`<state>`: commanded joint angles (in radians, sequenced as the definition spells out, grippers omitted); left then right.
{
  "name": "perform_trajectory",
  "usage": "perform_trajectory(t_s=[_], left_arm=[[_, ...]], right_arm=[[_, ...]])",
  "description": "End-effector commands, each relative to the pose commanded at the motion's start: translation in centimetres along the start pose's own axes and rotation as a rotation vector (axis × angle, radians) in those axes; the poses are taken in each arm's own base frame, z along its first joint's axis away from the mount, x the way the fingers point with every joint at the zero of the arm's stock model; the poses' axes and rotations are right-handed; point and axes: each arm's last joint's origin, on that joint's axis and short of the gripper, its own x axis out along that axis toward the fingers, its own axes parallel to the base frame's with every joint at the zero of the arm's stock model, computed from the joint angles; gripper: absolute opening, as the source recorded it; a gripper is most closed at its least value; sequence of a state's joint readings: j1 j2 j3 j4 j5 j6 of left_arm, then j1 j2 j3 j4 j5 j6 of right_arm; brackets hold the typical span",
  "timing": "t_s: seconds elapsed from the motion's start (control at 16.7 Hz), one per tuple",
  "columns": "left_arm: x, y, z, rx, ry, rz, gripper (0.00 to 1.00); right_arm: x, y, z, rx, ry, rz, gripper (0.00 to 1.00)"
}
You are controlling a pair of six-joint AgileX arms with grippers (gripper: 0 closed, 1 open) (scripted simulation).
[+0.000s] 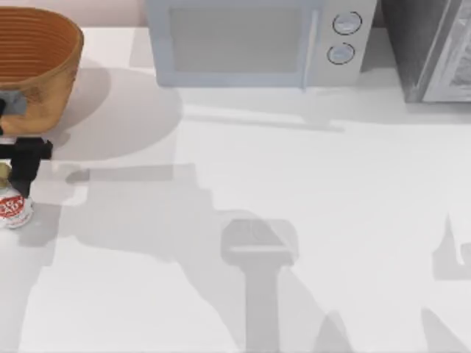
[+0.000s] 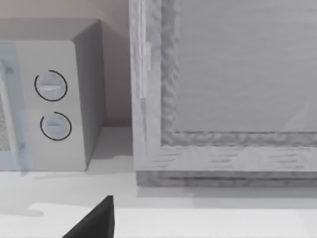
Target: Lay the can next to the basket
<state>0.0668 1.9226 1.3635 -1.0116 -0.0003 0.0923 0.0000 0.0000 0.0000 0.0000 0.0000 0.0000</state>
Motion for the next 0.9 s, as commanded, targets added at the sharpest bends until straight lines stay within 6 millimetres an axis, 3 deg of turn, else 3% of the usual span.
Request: perform_trajectory(t_s=[0.9], left_arm=[[-0.02,-0.48,-0.61,-0.044,0.054,-0.031,1.00]], right_arm=[[0.00,0.00,0.00,0.000,0.000,0.000,1.00]])
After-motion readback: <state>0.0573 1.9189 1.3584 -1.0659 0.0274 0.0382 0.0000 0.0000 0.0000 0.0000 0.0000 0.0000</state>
